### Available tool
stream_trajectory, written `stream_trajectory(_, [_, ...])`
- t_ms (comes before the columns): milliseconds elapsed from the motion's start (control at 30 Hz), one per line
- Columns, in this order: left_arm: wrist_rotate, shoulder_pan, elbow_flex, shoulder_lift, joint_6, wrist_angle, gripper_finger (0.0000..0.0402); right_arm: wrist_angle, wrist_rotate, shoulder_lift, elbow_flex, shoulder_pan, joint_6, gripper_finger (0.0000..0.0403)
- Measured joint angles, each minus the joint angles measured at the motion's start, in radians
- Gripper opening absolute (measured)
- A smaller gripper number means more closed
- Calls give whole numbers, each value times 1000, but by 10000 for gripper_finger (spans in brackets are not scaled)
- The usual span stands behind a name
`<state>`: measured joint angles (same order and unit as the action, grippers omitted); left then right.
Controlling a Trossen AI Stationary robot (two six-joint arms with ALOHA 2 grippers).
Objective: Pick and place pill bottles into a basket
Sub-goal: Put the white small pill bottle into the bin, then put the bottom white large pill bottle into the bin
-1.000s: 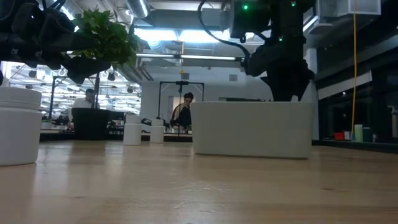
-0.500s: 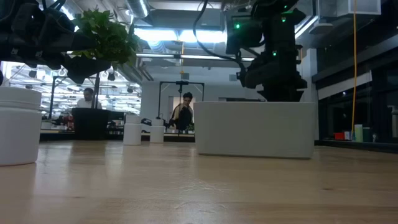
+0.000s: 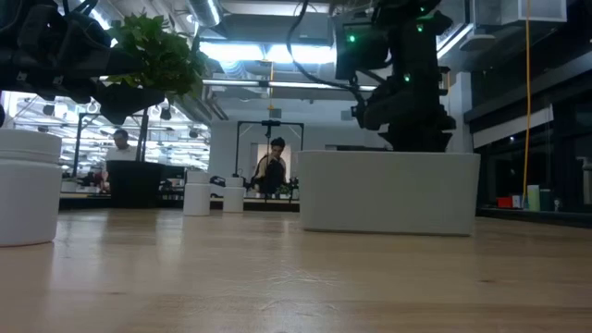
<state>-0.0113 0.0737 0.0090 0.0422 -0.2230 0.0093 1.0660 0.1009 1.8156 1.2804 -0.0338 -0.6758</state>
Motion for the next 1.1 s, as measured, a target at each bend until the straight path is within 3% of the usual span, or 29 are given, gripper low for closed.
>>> stream_trajectory(200, [0,0,0,0,0,0,349,93,18,0,121,9,1,264])
stream_trajectory(400, [0,0,0,0,-42,1,349,284,168,0,293,23,0,264])
stream_trajectory(633, [4,0,-1,0,-350,7,349,383,328,-8,523,54,5,264])
stream_trajectory(767, [4,0,-1,0,-492,7,349,258,369,-27,627,81,95,264])
stream_trajectory(833, [7,0,-1,0,-493,6,349,133,340,-29,661,97,189,264])
stream_trajectory(1000, [12,0,-1,0,-425,6,349,-215,53,-29,698,138,461,264])
stream_trajectory(1100, [13,0,-1,0,-412,10,349,-305,31,-29,697,163,500,264])
